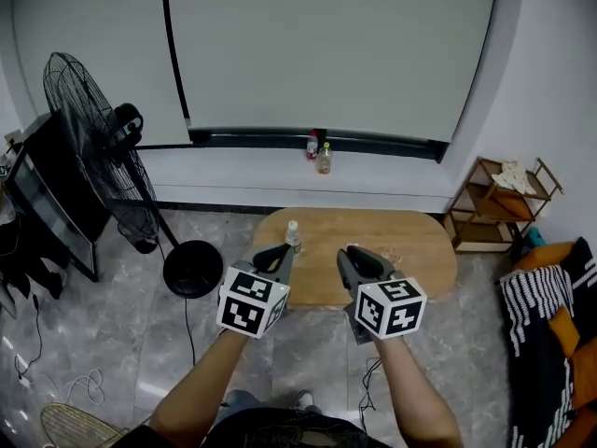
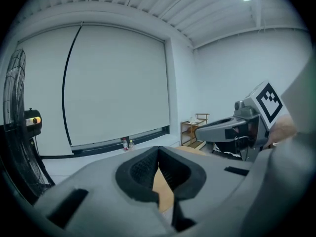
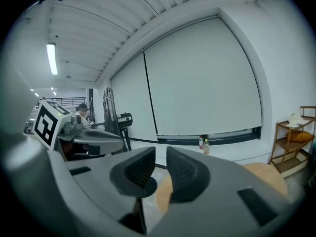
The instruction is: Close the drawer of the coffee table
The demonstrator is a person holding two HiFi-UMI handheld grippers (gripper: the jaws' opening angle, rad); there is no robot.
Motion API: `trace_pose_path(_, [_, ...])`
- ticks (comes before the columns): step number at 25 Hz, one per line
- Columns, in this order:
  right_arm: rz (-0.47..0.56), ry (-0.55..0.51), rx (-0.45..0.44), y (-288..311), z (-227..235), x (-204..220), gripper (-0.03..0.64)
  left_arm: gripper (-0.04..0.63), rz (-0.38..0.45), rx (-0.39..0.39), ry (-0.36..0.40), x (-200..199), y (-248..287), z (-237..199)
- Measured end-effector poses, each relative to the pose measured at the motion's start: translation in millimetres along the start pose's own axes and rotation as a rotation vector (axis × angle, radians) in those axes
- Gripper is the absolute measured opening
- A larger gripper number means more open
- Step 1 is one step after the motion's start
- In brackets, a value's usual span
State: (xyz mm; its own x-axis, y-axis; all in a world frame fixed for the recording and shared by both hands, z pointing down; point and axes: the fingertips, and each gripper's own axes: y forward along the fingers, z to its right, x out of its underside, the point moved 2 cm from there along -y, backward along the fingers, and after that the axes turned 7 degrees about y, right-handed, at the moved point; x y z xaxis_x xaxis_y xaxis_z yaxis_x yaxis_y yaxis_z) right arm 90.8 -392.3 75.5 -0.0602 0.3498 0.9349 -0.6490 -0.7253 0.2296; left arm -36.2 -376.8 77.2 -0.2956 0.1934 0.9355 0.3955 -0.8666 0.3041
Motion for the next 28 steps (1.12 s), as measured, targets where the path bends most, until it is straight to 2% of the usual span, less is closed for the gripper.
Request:
trace_pose_path(5, [0.022, -0.067, 0.020, 7, -26, -6, 0.048, 0.002, 0.018, 0.005, 0.023, 7, -10, -26])
trace_pose_path(14, [0.057, -0.098, 0.089, 22, -48, -10, 0.005, 0.002, 0.039, 0.027, 0.030, 22, -18, -63])
trace_pose_path(23, [0.076, -0.113, 0.109, 36, -58, -13, 0.005, 0.002, 0.069, 0.030, 0.056, 18, -20, -77])
trace_pose_path(28, [0.081, -0.118, 0.127, 30, -52, -15, 0.005, 0.002, 0.073, 0.029, 0.044, 19, -18, -75])
